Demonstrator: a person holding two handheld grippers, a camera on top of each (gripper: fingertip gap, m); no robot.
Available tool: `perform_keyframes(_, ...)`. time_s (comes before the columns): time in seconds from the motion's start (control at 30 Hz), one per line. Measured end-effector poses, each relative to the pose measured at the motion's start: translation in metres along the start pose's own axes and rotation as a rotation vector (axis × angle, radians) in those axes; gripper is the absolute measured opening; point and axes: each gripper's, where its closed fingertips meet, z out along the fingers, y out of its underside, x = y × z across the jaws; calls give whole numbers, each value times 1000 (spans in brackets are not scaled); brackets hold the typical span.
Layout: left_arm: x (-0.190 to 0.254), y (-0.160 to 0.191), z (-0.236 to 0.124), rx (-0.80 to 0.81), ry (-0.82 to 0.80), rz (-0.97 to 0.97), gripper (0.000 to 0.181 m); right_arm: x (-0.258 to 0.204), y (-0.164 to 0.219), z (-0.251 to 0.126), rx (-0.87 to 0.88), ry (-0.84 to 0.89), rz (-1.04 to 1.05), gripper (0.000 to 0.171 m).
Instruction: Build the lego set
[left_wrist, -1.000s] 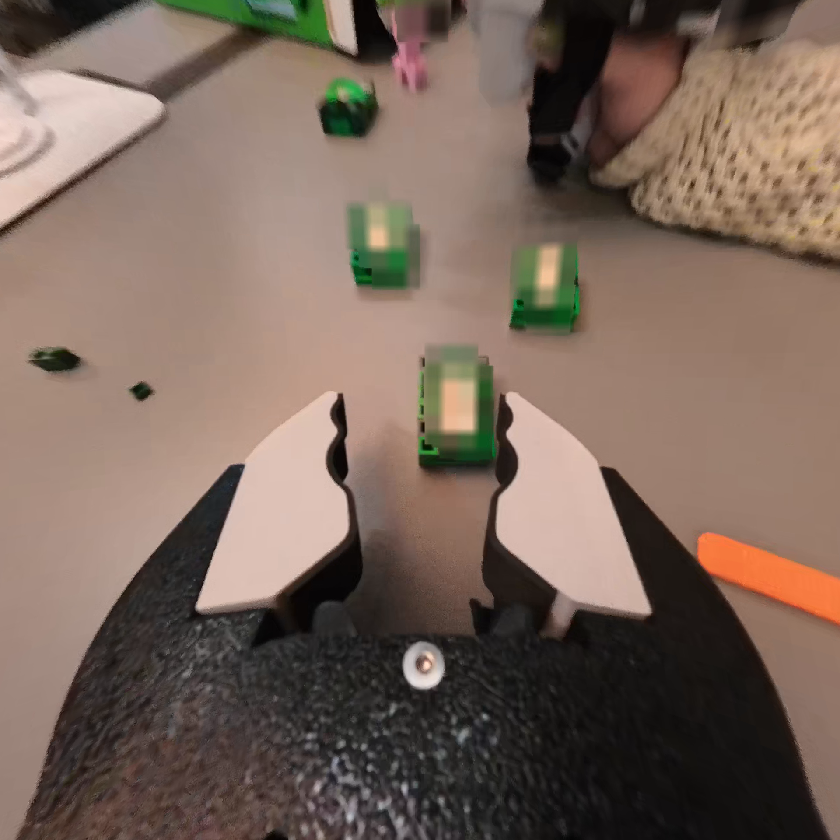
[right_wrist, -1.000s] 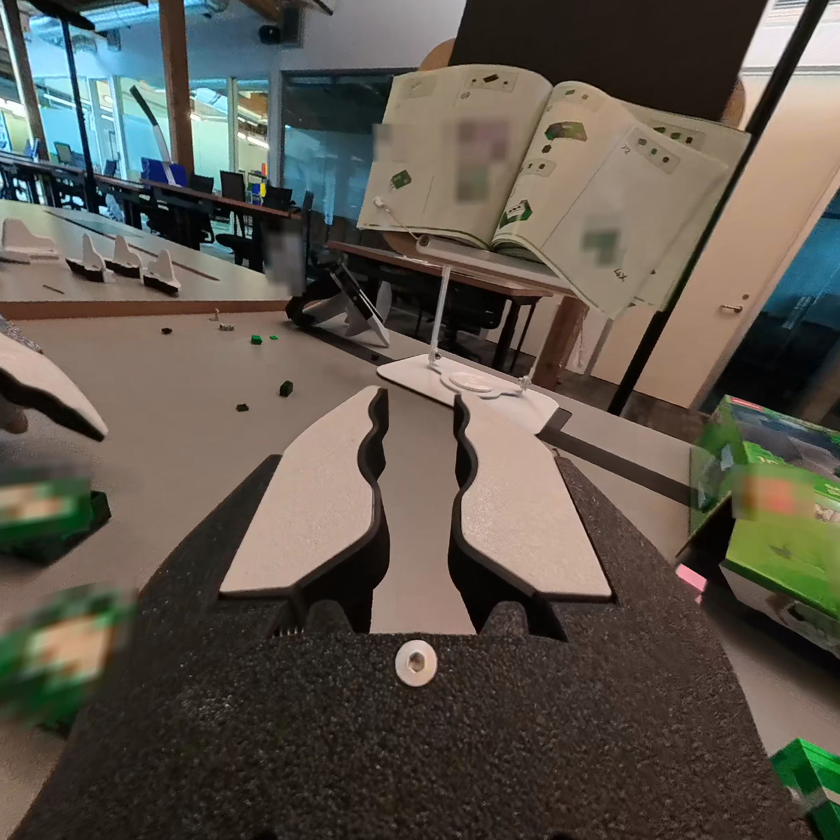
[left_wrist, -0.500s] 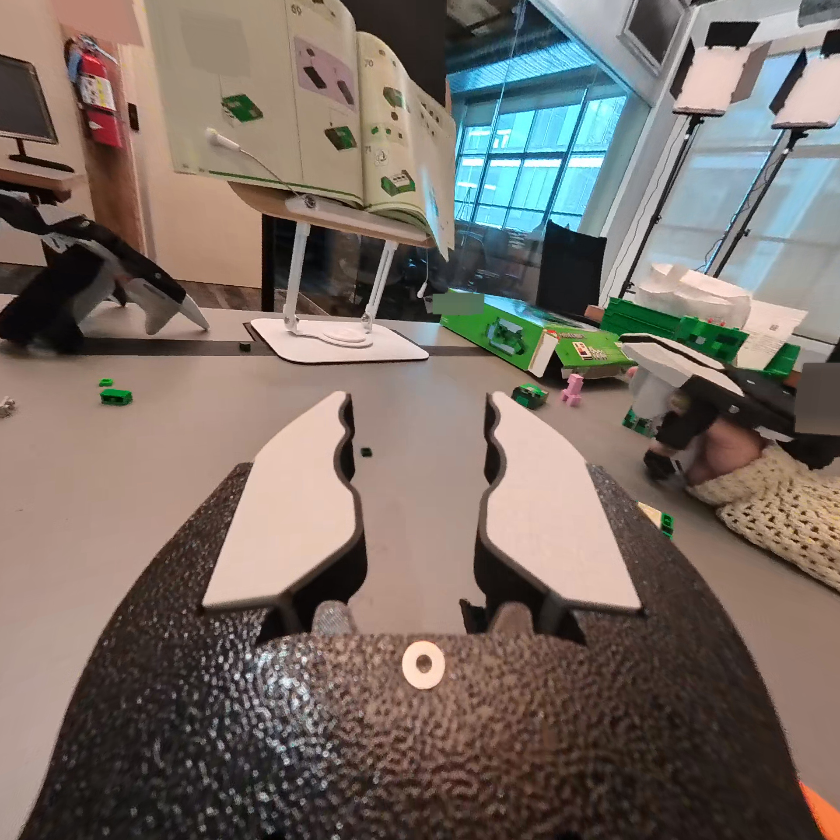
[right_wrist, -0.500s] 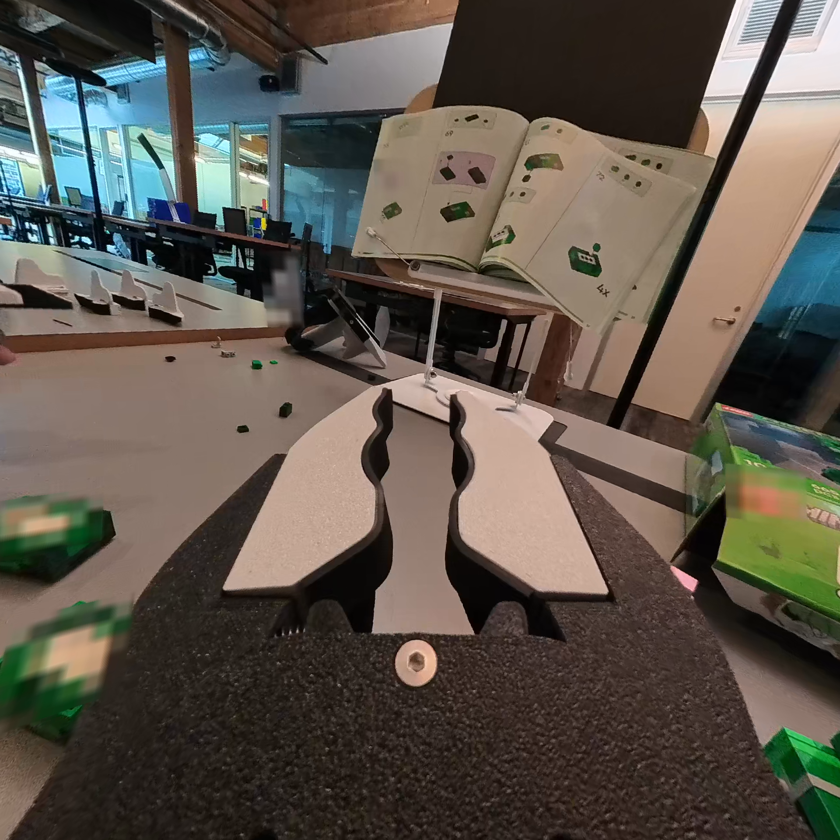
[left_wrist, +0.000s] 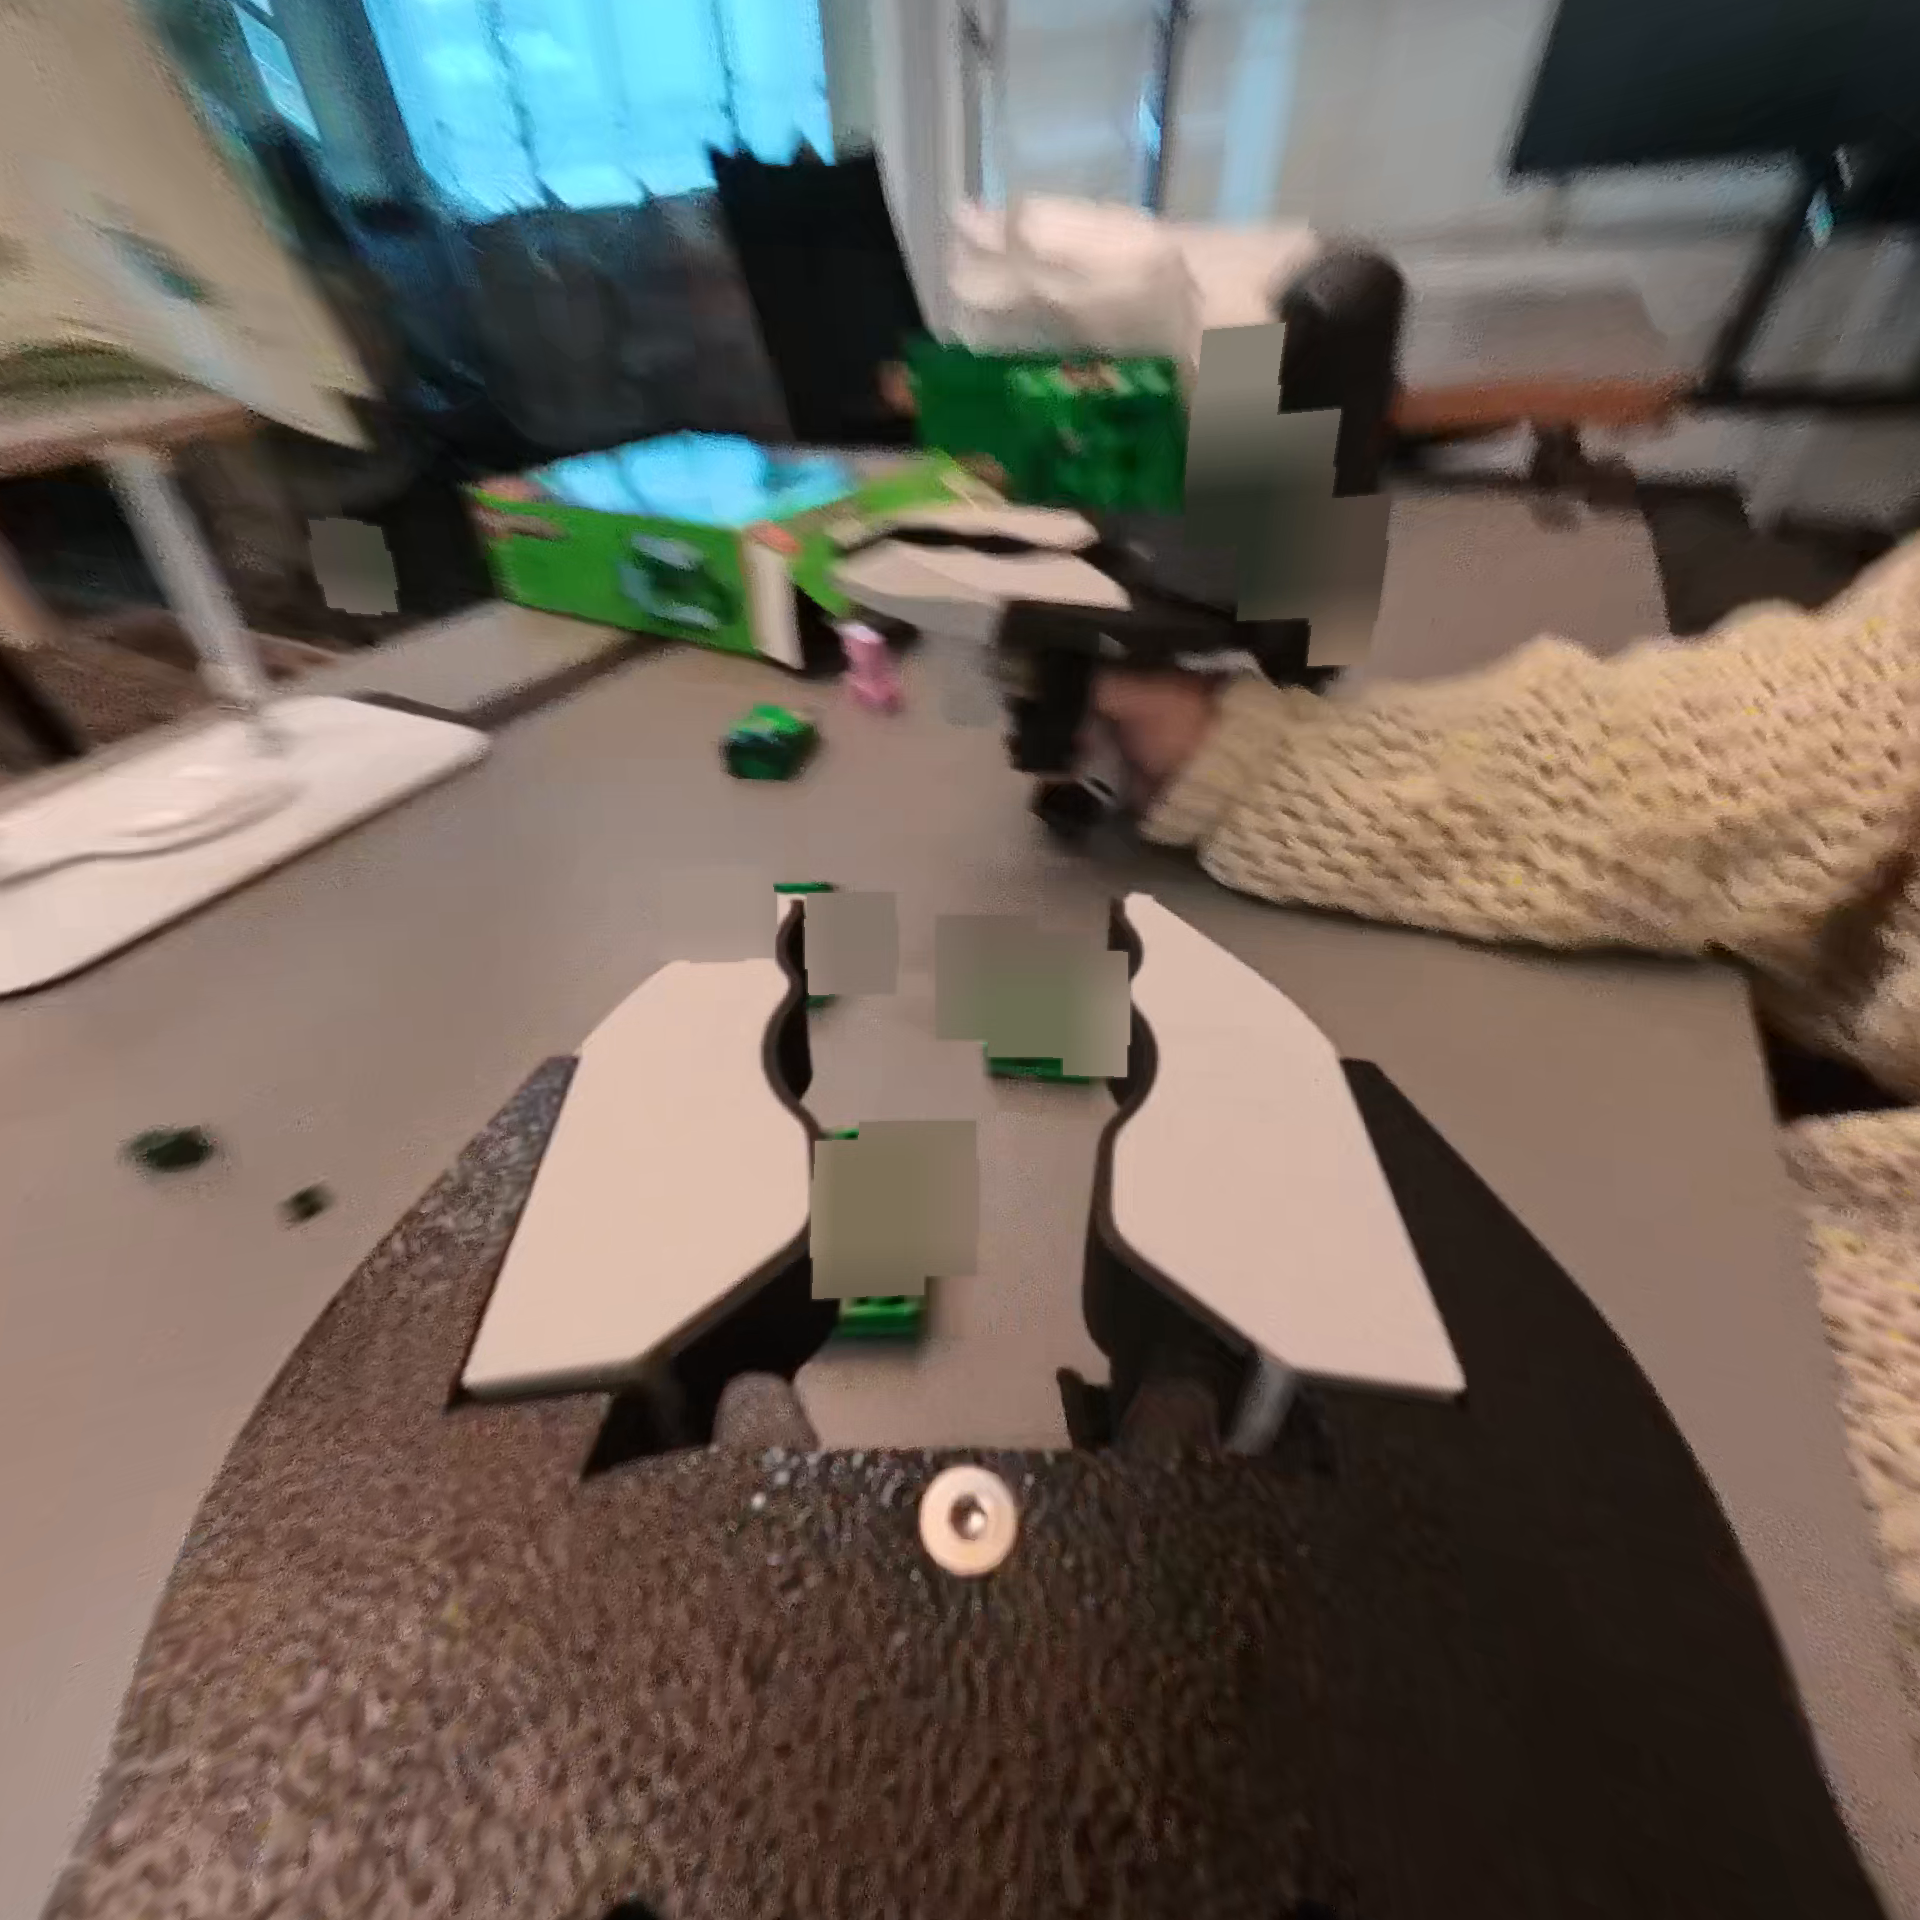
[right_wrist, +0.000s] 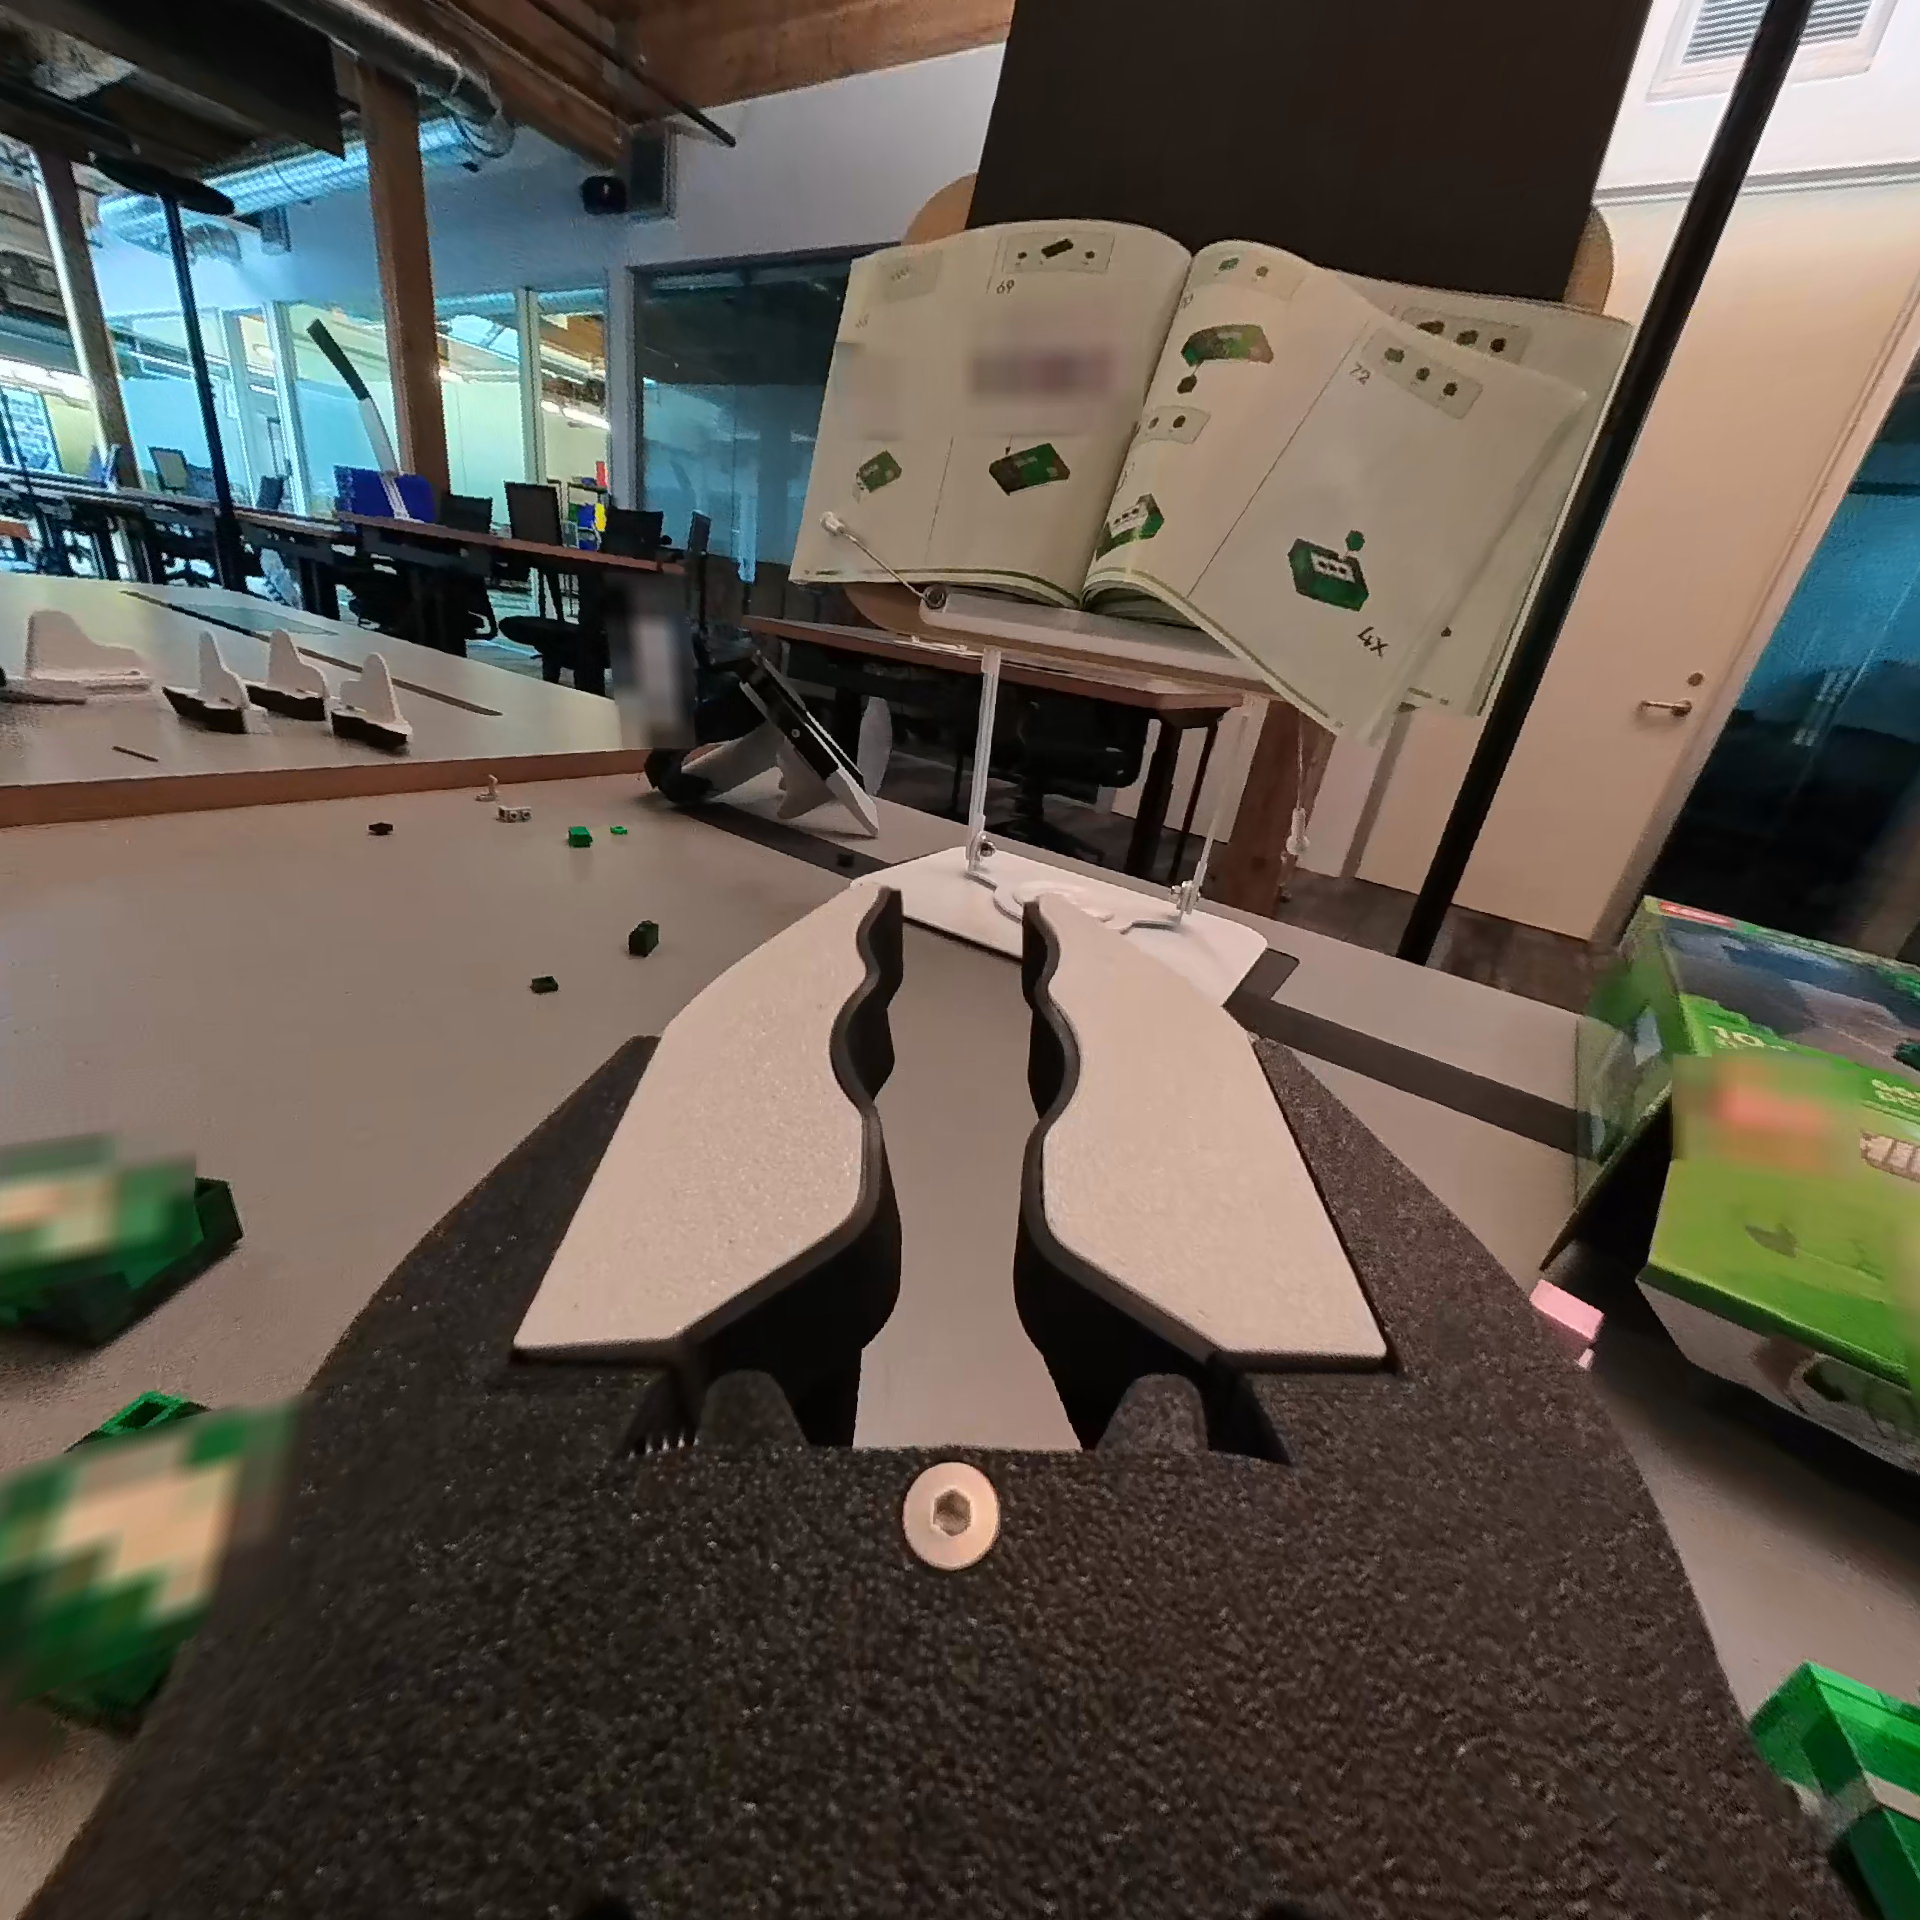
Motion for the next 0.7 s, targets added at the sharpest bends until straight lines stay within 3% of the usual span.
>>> perform_keyframes(0.13, 29, 23, 43, -255, 71, 164, 57, -2, 0, 0, -1, -12, -1, 21)
perform_keyframes(0.33, 33, 60, 71, -490, 96, 129, 62, -7, -1, 0, 2, -40, -13, 21)
perform_keyframes(0.53, 31, 78, 78, -599, 43, 75, 76, -8, -1, 0, 2, -47, -7, 21)
perform_keyframes(0.7, 24, 83, 78, -622, 10, 32, 65, -9, -1, 0, -1, -52, -5, 21)
